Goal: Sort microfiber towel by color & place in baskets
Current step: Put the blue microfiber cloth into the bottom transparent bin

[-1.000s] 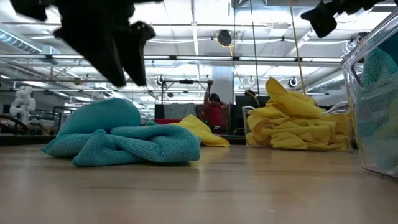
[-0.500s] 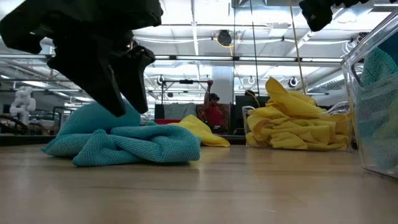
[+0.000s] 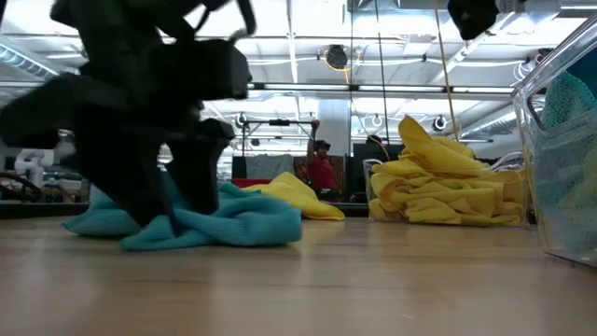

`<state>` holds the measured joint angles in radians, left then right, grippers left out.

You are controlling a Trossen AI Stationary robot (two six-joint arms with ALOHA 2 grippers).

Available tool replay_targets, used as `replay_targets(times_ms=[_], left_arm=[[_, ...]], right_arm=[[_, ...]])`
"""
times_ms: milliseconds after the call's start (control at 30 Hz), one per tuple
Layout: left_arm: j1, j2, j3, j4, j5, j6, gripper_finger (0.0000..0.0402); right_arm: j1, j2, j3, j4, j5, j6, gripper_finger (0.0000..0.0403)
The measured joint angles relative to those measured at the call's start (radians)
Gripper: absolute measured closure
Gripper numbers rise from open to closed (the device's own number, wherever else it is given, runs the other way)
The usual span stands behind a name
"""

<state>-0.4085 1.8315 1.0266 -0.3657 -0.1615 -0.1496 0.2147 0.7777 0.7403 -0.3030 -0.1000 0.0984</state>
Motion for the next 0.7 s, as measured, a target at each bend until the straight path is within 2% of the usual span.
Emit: replay_targets(times_ms=[100, 167, 267, 400, 433, 700], left_arm=[[0.015, 0.010, 0.002, 0.012, -0.006, -0.011, 0.0119], [0.019, 0.011, 0.001, 0.024, -0.013, 0.000, 0.0148], [0.024, 0.013, 0.004, 0.041, -0.020, 0.029, 0.0226], [0.025, 0.013, 0.014, 0.039, -0.023, 0.079, 0.0364], [0.027, 0.013, 0.017, 0.039, -0.024, 0.082, 0.0380], [0.032, 0.003, 0.092, 0.013, -0.082, 0.147, 0.0390]], right_arm=[[0.032, 0.009, 0.000, 0.009, 0.027, 0.009, 0.0161], [0.051, 0.011, 0.000, 0.016, 0.031, 0.016, 0.0161], [0.084, 0.018, -0.001, 0.041, 0.052, 0.026, 0.0161], [0.130, 0.026, -0.001, 0.052, 0.084, 0.028, 0.0161], [0.141, 0.028, -0.001, 0.045, 0.095, 0.028, 0.0161], [0.236, 0.087, -0.001, 0.047, 0.154, 0.022, 0.0161]])
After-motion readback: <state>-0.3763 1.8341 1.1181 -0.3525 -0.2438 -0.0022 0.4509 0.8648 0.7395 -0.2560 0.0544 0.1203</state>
